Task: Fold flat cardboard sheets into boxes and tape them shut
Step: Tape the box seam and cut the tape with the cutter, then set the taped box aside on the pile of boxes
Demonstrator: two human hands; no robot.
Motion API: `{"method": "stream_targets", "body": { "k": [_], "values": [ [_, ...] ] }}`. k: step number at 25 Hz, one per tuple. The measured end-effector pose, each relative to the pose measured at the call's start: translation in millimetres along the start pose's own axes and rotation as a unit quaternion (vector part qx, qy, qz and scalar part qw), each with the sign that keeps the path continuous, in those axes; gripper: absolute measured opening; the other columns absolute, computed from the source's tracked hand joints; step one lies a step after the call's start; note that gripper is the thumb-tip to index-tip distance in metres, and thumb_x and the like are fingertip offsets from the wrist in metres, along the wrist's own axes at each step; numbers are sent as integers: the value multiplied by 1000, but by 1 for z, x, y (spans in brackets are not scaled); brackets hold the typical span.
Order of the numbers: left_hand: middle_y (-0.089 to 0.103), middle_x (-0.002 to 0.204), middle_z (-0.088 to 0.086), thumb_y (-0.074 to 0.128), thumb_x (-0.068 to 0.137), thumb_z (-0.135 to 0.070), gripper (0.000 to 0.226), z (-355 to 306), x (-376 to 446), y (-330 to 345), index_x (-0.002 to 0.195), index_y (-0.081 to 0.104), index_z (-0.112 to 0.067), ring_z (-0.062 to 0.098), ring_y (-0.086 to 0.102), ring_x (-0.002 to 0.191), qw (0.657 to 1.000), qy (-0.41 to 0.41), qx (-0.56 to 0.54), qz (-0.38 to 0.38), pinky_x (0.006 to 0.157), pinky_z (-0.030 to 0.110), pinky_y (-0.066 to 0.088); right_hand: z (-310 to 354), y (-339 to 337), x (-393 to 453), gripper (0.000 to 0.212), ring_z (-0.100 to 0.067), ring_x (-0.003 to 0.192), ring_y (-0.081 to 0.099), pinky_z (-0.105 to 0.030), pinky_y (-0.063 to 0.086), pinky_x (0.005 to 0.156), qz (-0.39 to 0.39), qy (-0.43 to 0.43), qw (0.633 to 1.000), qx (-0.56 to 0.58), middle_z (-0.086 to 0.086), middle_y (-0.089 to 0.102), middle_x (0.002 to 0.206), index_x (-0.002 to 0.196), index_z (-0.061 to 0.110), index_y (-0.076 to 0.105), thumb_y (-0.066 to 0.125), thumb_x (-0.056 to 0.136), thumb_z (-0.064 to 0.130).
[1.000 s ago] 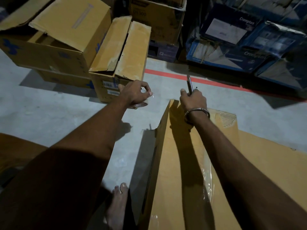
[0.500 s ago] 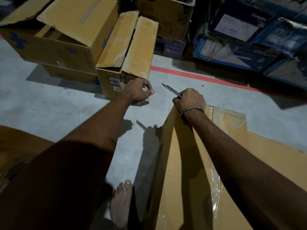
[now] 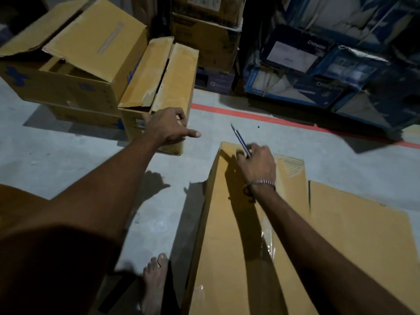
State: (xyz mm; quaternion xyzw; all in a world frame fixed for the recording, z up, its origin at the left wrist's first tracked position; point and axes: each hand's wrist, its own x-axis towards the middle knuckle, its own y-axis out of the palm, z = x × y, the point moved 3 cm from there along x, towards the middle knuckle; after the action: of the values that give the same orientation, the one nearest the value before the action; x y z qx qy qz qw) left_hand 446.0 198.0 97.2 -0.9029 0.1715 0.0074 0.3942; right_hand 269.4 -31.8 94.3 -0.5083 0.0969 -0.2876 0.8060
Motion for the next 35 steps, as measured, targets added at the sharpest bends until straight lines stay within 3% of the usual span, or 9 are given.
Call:
{"method": "stream_targets", "body": {
  "k": [4,8,11,13,16,19,23,29,35],
  "values": [
    [69,93,-8,79,59,-81,59,-31,-26,-9,81,61,-29,23,59,97,987,40,144,-57,108,59,31,-65,-28,-74,16,-14,70,66,-38,62,63,37,70,994,70,0,67,88,100,28,69,63,93,42],
    [74,99,-4,70,72,-60,32,-59,-69,-3,86,66,-32,28,64,102,984,80,153,-42,98,50,37,-94,-79,-142,13,-17,77,67,-33,57,71,71,164,972,151,1,69,88,102,25,66,71,93,31],
    [77,92,-1,65,86,-51,25,-78,-117,-2,94,75,-29,27,67,95,978,101,165,-78,88,42,35,-94,-99,-167,22,-22,79,69,-37,58,70,150,290,911,250,-4,70,94,112,20,61,69,92,20],
    [79,93,2,55,85,-52,37,-91,-151,-7,97,80,-27,27,70,88,972,118,174,-101,82,38,48,-78,-115,-175,22,-19,62,61,-30,49,52,205,335,860,326,-7,66,85,112,7,64,65,90,7],
    [77,95,2,57,89,-47,33,-111,-196,-19,97,81,-26,24,70,83,972,138,151,-114,71,36,55,-40,-145,-183,13,-17,51,50,-28,36,47,260,297,849,351,-9,58,70,97,-5,70,68,85,0],
    [71,98,1,62,95,-36,20,-122,-228,-39,99,78,-25,21,66,89,980,148,44,-125,75,37,54,7,-171,-182,12,-18,54,54,-28,36,46,262,269,838,397,-8,66,64,98,-5,66,65,86,-6],
    [71,100,4,65,102,-24,8,-98,-269,-101,98,70,-19,23,66,96,975,81,-197,-69,75,38,55,93,-187,-186,11,-20,74,67,-29,47,55,290,208,819,450,-15,73,99,105,6,60,49,103,6],
    [71,101,1,55,97,-31,23,39,-353,-204,104,77,-24,19,63,98,977,71,40,-196,82,34,49,224,-137,-228,20,-18,55,59,-28,48,53,322,131,825,446,-12,64,80,91,10,71,59,90,-6],
    [61,113,13,61,95,-8,36,155,-437,-223,129,71,-12,33,61,99,946,-27,189,-263,88,45,52,323,-45,-313,8,-23,88,75,-38,64,81,358,103,849,374,6,78,82,66,26,78,71,63,22]
  ]
}}
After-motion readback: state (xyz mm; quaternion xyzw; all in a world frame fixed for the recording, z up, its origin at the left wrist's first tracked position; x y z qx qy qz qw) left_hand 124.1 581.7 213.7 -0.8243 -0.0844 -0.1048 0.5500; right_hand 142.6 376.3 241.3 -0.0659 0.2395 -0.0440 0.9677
